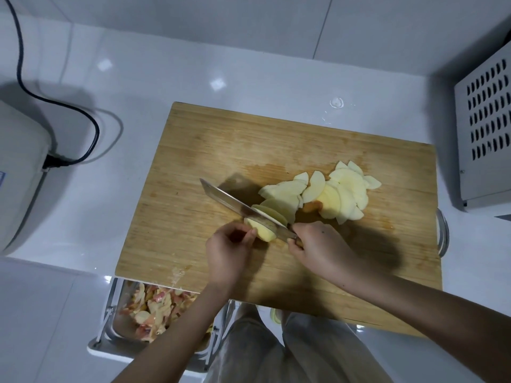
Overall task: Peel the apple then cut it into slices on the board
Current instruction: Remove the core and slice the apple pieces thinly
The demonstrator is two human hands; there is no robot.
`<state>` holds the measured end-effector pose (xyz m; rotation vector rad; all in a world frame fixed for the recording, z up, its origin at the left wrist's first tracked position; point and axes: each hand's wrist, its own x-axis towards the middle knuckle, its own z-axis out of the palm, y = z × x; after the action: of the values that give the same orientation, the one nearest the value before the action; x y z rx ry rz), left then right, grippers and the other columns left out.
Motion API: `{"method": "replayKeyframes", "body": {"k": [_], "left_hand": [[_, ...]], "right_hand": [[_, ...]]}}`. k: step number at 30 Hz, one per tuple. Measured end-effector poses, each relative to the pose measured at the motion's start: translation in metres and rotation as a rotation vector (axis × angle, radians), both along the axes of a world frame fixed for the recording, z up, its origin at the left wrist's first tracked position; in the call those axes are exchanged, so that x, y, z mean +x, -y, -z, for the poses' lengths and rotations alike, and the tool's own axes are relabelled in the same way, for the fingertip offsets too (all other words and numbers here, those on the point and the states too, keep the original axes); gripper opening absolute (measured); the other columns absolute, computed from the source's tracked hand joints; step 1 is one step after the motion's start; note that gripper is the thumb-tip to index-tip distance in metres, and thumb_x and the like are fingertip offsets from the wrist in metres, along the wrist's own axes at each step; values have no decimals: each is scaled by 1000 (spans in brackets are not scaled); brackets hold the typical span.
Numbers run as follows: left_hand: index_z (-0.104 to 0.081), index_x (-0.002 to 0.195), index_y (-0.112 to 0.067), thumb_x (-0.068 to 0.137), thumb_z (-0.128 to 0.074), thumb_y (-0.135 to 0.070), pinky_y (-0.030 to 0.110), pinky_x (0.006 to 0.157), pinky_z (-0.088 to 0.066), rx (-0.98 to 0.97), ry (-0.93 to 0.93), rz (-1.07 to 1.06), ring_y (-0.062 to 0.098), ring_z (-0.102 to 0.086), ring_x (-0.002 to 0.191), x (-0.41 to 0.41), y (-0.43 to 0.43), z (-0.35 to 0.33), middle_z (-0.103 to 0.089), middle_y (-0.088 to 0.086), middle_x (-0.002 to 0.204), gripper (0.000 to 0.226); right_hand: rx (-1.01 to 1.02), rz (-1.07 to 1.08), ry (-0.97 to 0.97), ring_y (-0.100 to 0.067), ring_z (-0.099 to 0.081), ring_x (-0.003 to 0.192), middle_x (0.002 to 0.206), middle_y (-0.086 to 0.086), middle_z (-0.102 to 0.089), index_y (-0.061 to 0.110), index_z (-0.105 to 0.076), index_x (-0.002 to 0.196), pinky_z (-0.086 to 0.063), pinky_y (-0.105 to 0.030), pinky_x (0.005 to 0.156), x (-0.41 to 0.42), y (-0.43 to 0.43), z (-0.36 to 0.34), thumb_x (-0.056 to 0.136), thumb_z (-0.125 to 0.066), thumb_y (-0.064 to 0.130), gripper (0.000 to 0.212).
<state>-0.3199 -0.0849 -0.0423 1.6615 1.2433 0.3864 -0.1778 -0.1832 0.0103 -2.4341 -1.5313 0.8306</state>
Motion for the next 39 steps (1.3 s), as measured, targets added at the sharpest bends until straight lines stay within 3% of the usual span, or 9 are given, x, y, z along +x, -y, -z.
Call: {"method": "replayKeyframes", "body": {"k": [5,15,25,29,35,39], "left_hand": [[-73,74,-15,73,-79,-22,20,70,-48,-239,21,-98,9,-65,78,1,-7,-2,-72,-4,78,9],[-73,76,-15,73,-79,-23,24,67,-49,-253,7,-77,17,-65,79,-1,-8,-1,-71,1,79,11],[-73,77,-15,73,-78,-21,32,74,-55,-261,27,-64,18,-67,82,-2,-8,-3,-72,1,80,8],[-73,75,-16,73,-79,-21,37,78,-55,-269,23,-70,19,-67,81,-2,-8,-3,-72,1,79,8],[-75,76,-13,74,-78,-21,33,78,-53,-279,32,-71,13,-67,80,0,-8,-6,-73,0,79,9],[-75,75,-14,74,-78,-21,30,77,-52,-290,32,-75,10,-66,78,1,-9,-8,-73,-2,77,9]], "right_hand": [[27,46,-54,-6,-53,56,65,7,-55,16,-61,83,-31,-11,47,0,3,-4,92,-52,24,16],[-2,15,-28,-4,-52,55,62,8,-52,25,-49,71,-31,-14,47,4,15,-37,93,-50,27,22],[-27,6,12,-8,-57,58,66,4,-58,18,-57,79,-45,-22,55,4,16,-38,94,-48,26,19],[-43,-6,10,-6,-56,58,66,6,-58,19,-59,81,-42,-19,53,6,14,-40,93,-48,26,17],[-46,1,19,-3,-50,55,62,12,-48,18,-59,84,-30,-14,46,0,2,-17,93,-49,26,16],[-49,32,-30,-11,-57,61,68,3,-58,13,-61,85,-42,-19,53,0,-5,-6,93,-50,24,18]]}}
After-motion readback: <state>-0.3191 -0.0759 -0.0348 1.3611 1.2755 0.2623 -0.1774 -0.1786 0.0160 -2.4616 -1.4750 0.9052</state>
